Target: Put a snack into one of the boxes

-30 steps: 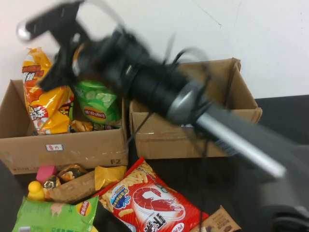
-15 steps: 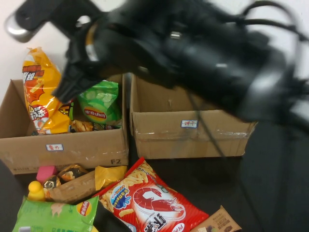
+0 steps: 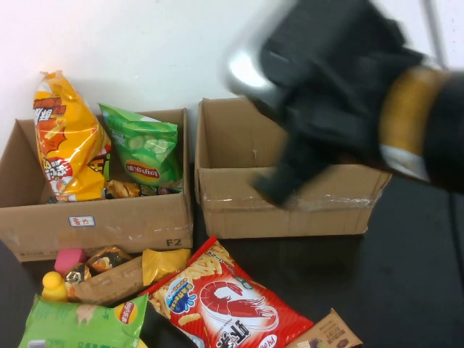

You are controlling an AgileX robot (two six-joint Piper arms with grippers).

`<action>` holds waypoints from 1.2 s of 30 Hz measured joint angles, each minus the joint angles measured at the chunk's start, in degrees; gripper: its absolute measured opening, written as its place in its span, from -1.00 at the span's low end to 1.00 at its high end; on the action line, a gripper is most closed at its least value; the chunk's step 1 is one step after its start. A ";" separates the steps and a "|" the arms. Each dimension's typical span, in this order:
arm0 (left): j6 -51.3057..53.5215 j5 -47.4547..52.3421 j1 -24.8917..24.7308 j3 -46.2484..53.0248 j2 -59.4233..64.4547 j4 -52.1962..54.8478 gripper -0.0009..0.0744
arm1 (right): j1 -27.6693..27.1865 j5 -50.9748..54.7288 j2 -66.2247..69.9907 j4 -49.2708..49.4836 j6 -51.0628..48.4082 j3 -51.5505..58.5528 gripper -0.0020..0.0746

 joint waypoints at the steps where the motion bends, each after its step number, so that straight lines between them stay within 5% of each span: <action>1: 0.00 0.00 0.00 0.00 0.00 0.00 -0.98 | 0.15 -0.73 -2.45 0.00 0.00 2.02 -0.95; 25: 0.00 0.02 0.00 0.00 0.00 0.00 -0.98 | 0.44 -1.64 -43.94 -0.93 4.80 44.24 -0.95; 31: 0.00 0.02 0.00 0.00 0.00 0.00 -0.98 | -11.54 -2.26 -50.11 -3.96 6.26 48.59 -0.95; 36: 0.00 0.02 0.00 0.00 0.00 0.00 -0.98 | -29.34 -6.17 -54.18 -5.55 7.29 52.62 -0.95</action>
